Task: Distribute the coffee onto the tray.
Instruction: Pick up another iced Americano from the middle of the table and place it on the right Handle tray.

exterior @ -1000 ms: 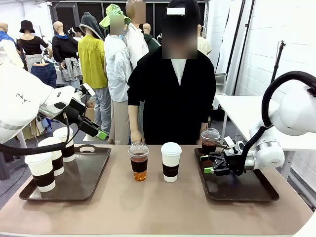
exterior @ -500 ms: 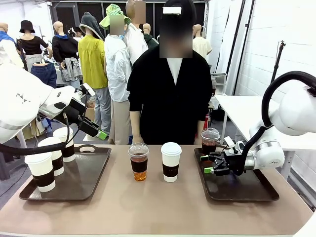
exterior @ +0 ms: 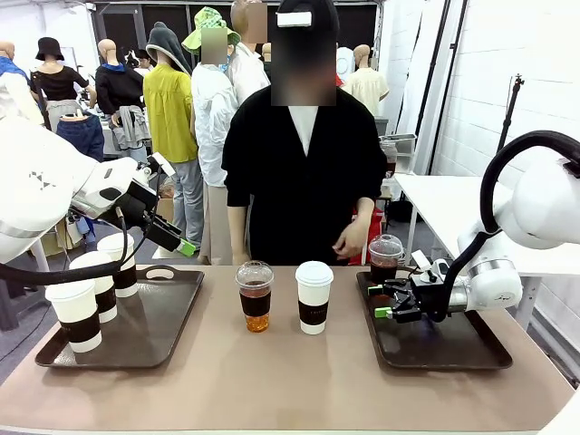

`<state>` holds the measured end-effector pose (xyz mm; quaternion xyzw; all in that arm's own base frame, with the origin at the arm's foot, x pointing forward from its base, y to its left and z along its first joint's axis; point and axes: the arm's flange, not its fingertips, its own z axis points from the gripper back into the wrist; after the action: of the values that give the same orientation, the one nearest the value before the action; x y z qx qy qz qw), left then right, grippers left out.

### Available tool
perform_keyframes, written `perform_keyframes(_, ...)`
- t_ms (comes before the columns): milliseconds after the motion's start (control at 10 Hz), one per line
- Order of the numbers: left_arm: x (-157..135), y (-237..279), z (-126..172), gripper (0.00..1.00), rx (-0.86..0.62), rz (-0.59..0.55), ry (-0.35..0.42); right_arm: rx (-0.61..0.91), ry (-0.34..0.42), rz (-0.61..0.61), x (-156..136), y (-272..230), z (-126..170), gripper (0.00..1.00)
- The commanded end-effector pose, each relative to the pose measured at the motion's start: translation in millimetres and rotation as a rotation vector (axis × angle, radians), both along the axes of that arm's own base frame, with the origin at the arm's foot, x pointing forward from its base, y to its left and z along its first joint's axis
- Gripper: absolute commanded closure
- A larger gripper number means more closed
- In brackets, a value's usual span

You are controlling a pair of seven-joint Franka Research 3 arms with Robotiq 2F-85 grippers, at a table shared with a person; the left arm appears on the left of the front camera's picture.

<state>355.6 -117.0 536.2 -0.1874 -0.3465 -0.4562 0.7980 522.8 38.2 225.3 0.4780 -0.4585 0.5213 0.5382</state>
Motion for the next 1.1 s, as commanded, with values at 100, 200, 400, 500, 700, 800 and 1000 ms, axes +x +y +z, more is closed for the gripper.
perform_keyframes(100,1.4,1.8,0.2,0.0,-0.012,-0.013,0.0,0.0,-0.002,0.001,-0.1,0.7,-0.1,0.0)
perform_keyframes(200,1.4,1.8,0.2,0.0,-0.012,-0.013,0.0,0.0,-0.002,0.001,-0.1,0.7,-0.1,0.0)
perform_keyframes(400,1.4,1.8,0.2,0.0,-0.012,-0.013,0.0,0.0,-0.002,0.001,-0.1,0.7,-0.1,0.0)
perform_keyframes(500,1.4,1.8,0.2,0.0,-0.012,-0.013,0.0,0.0,-0.002,0.001,-0.1,0.7,-0.1,0.0)
perform_keyframes(700,1.4,1.8,0.2,0.0,-0.012,-0.013,0.0,0.0,-0.002,0.001,-0.1,0.7,-0.1,0.0)
perform_keyframes(800,1.4,1.8,0.2,0.0,-0.012,-0.013,0.0,0.0,-0.002,0.001,-0.1,0.7,-0.1,0.0)
perform_keyframes(1000,1.4,1.8,0.2,0.0,-0.012,-0.013,0.0,0.0,-0.002,0.001,-0.1,0.7,-0.1,0.0)
